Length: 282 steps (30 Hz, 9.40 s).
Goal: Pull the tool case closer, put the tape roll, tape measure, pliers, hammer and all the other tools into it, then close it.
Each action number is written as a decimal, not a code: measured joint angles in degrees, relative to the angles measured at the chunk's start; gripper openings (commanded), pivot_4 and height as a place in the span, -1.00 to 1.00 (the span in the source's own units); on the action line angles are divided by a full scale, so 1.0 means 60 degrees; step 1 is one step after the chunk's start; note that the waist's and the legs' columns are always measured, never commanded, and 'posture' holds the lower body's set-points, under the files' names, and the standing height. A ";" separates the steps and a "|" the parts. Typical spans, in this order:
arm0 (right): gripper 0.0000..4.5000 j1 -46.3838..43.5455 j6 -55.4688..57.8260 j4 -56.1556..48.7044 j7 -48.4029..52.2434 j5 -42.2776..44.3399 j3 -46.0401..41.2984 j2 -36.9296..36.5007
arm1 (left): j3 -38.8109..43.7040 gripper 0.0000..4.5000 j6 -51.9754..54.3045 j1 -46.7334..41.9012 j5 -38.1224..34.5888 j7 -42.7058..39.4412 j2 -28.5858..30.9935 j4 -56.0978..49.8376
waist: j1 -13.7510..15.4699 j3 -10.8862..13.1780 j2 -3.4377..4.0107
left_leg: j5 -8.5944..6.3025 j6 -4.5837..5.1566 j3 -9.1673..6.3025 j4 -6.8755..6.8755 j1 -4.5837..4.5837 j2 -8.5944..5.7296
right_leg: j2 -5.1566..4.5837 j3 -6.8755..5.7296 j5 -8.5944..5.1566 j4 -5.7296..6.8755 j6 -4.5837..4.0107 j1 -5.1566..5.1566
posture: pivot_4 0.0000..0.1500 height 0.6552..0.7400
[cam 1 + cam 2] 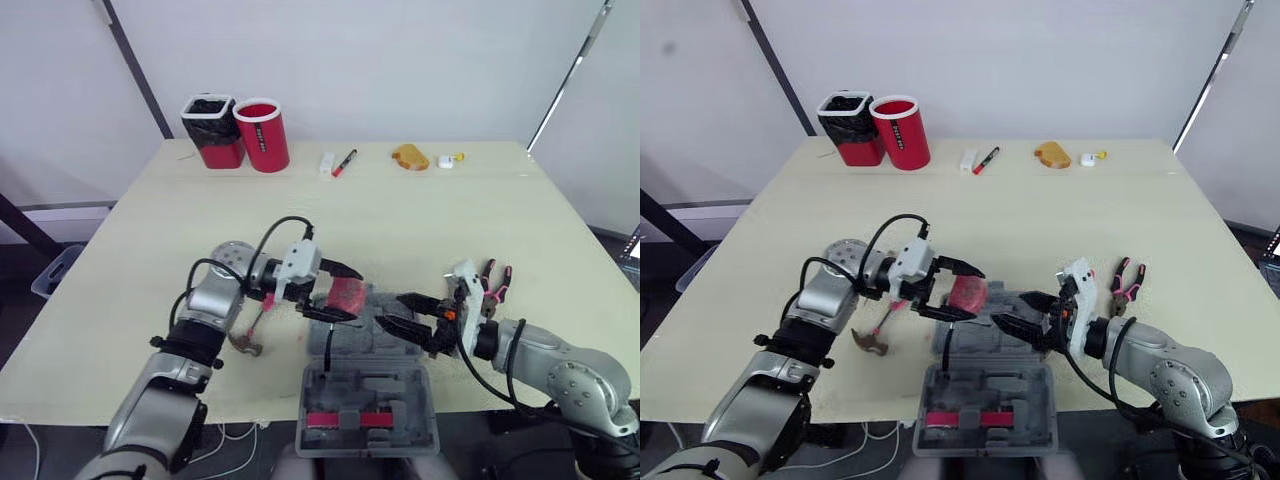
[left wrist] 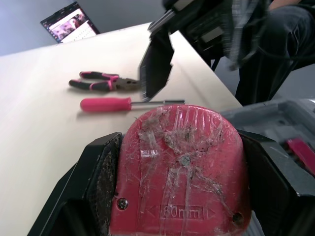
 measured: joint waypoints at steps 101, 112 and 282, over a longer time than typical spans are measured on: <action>-0.80 0.4347 0.0117 0.2642 -0.1384 0.4261 -0.2854 -0.3458 | 0.0361 1.00 0.3069 0.2054 -0.2320 -0.0323 0.1952 -0.4725 | 0.0027 -0.0011 0.0051 | 0.0003 0.0003 -0.0135 0.0038 -0.0106 -0.0015 | 0.0046 -0.0010 -0.0002 -0.0035 0.0003 -0.0001 | 1.00 1.00; 0.96 0.4162 -0.0017 0.2725 -0.0539 0.2851 -0.2983 -0.3659 | 0.0612 1.00 0.3097 0.2439 -0.2342 0.0006 0.1969 -0.4876 | 0.0045 -0.0009 0.0064 | 0.0003 0.0003 -0.0134 0.0039 -0.0108 -0.0016 | 0.0046 -0.0010 -0.0001 -0.0036 0.0004 -0.0001 | 1.00 1.00; -0.45 -0.2909 -0.2771 0.1802 0.5337 -0.8582 0.2758 -0.1503 | 0.2446 1.00 0.2802 0.4125 -0.2315 0.1911 0.2550 -0.4932 | 0.0020 0.0037 0.0125 | 0.0002 0.0000 -0.0007 0.0036 -0.0116 -0.0008 | 0.0052 0.0107 -0.0004 0.0010 0.0011 -0.0099 | 1.00 1.00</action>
